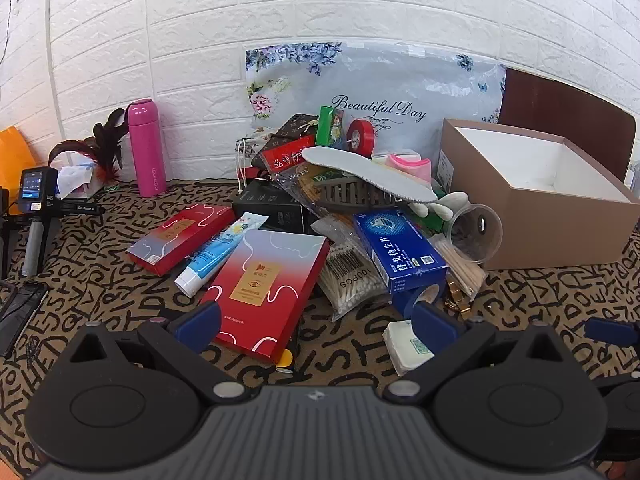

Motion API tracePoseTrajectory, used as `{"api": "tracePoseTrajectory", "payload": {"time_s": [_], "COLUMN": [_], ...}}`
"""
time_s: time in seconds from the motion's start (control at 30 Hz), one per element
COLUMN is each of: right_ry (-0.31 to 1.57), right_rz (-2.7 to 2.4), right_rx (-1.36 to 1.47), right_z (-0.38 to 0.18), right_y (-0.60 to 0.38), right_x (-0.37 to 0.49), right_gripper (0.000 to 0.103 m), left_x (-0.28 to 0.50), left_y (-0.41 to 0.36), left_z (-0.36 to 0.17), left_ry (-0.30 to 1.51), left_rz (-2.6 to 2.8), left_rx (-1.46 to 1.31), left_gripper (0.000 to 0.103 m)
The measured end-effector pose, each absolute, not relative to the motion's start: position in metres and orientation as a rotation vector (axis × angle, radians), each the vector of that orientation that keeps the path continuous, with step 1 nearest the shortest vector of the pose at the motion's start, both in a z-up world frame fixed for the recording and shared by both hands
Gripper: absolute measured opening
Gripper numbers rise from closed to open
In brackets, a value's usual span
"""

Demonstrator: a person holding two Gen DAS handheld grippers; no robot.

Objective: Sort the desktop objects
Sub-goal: 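Reach the left tool to the white wet-wipe packet and grasp it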

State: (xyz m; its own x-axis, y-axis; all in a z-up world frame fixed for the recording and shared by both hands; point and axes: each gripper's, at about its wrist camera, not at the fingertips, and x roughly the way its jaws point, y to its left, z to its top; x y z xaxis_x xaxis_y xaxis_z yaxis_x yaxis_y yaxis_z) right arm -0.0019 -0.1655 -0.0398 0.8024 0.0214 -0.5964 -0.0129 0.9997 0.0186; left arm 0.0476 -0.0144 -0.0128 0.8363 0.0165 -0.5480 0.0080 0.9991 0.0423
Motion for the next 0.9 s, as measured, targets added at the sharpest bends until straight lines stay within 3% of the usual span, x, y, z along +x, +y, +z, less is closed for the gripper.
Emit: {"api": "tracePoseTrajectory", "payload": {"time_s": [0.9], "right_ry": [0.734], "right_rz": [0.125], "right_rx": [0.019], "right_z": [-0.079], "right_y": [-0.172], "right_x": [0.023], "right_gripper": [0.101], "left_x": [0.085], "left_y": [-0.03], "left_z": [-0.05], "left_ry": [0.697], "left_rz": [-0.075], "left_rx": [0.031], "left_gripper": [0.103]}}
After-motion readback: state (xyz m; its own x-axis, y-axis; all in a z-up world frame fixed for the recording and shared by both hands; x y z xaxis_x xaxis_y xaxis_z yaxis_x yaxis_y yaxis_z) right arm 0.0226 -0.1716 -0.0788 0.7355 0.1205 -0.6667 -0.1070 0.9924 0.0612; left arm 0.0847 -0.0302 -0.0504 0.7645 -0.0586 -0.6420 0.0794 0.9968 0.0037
